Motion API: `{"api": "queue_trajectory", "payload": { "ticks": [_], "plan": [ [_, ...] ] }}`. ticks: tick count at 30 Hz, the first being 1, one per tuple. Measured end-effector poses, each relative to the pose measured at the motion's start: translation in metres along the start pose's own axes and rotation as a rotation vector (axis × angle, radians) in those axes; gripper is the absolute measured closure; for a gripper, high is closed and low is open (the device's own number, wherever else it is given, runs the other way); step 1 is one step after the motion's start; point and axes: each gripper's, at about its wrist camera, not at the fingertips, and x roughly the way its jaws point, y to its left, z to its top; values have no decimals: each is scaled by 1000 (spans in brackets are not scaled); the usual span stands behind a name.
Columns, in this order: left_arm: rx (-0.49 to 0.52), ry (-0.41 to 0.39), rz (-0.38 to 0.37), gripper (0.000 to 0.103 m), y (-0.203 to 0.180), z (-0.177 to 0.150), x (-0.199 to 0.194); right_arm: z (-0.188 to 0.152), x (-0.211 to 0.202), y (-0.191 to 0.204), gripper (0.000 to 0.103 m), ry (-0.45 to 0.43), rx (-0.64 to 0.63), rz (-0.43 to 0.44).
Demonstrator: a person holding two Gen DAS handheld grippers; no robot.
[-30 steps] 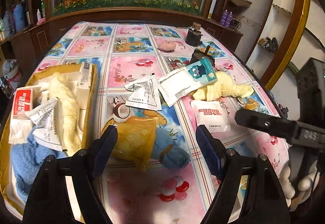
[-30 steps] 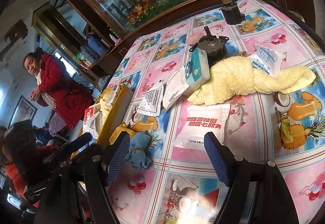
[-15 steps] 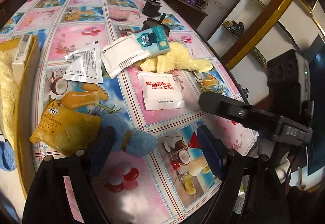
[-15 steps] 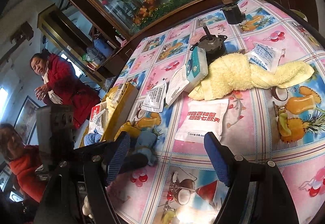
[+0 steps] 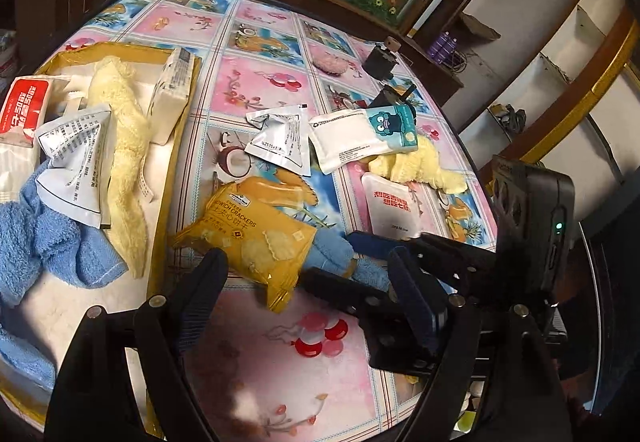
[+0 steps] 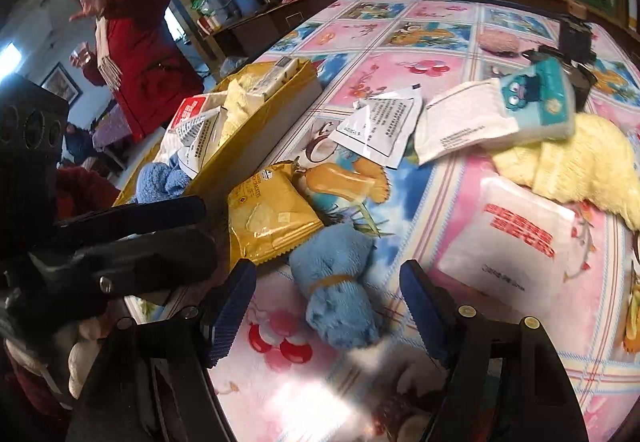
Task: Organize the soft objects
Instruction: 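Grasp the yellow crackers bag with the left tool while the right tool grasps the small blue towel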
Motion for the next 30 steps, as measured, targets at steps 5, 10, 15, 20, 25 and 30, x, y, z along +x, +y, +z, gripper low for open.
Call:
{"api": "queue_trajectory", "payload": {
  "ticks": [5,10,15,20,25,30],
  "plan": [
    [29,-9,23,21,-9,7,4,0,8,-1,74,20,11,-6],
    [56,7,160,22,-9,19,32,-12,-11,-17,74,5,54,-29],
    [144,24,290,22,-16,19,53,-25,-24,-31,74,2,87,-35],
    [224,90,124,25,-39,3,45,-36,-34,-37,73,-3,89,-52],
    [198,45,105,24,-43,-2,23,-45,-45,-52,71,-10,128,-56],
    [134,49,185,24,-30,3,31,-49,-53,-59,69,-21,126,-154]
  ]
}}
